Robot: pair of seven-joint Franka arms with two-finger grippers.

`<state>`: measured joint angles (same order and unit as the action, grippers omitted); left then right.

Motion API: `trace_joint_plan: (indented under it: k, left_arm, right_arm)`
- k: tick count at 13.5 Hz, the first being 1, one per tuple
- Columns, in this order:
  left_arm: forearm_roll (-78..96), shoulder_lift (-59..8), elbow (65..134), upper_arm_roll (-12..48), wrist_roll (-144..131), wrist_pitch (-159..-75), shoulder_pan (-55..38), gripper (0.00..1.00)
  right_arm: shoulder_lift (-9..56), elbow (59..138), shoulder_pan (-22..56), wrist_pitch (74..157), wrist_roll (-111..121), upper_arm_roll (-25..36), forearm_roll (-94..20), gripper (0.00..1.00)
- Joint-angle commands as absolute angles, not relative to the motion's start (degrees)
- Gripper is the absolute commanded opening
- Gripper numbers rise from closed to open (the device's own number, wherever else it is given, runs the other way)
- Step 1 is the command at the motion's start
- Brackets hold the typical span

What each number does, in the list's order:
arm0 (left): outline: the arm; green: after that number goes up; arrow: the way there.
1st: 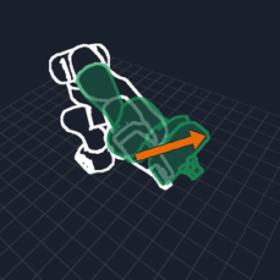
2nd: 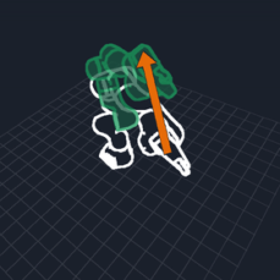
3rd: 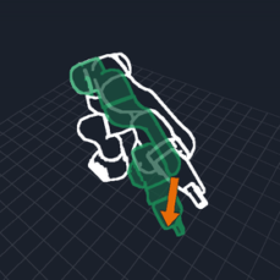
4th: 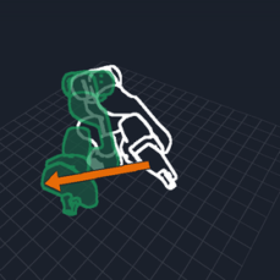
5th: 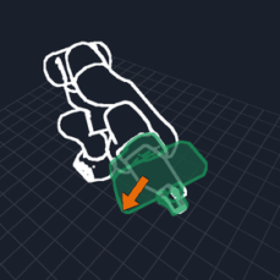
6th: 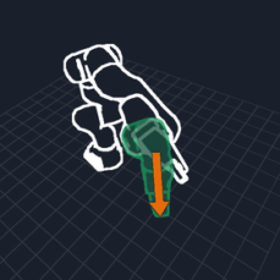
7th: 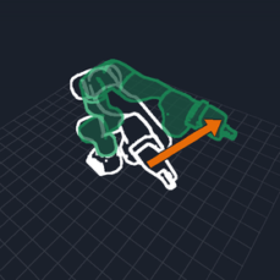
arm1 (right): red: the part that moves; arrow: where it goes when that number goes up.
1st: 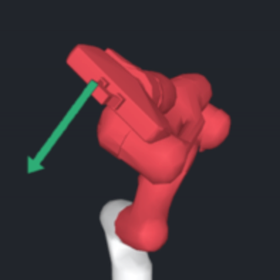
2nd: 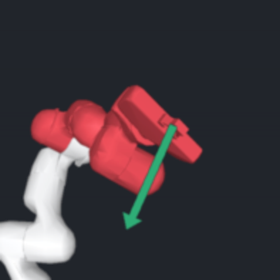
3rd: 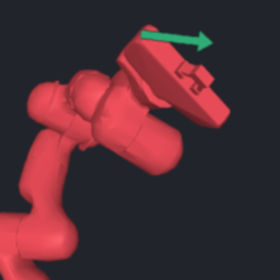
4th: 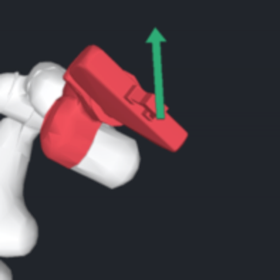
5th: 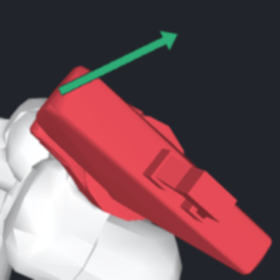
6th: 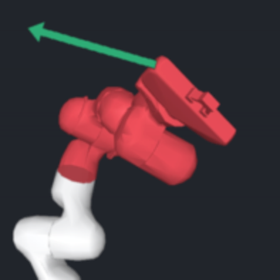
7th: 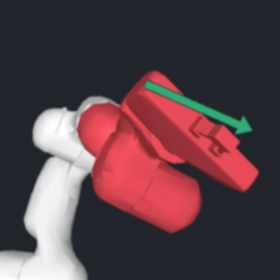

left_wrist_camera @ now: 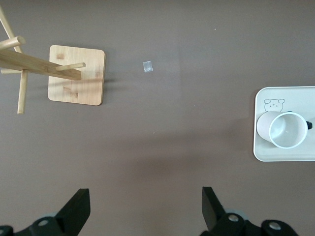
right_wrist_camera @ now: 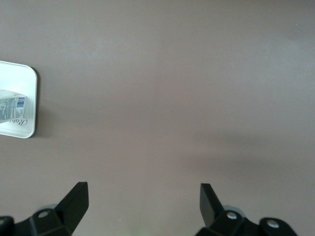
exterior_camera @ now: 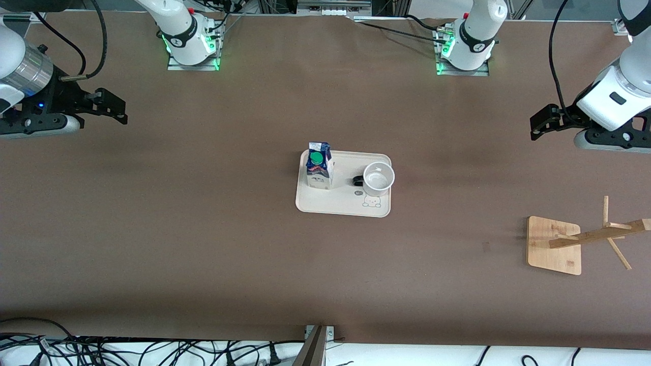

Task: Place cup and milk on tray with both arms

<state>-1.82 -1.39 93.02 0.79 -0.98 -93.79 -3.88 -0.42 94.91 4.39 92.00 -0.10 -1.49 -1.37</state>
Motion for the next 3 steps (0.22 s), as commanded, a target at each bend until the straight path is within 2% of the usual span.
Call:
trace_joint_plan:
  k: [1,3]
  left_arm:
    - [-2.4,-2.3,91.1,0.9,-0.7,-92.3,-4.0,1.00]
    - [-2.3,-2.3,91.1,0.9,-0.8,-92.3,-4.0,1.00]
  right_arm:
    - [0.3,94.0,4.0,92.3,-0.4,-2.0,-1.5,1.00]
    - [0.2,94.1,4.3,92.2,-0.4,-2.1,-1.4,1.00]
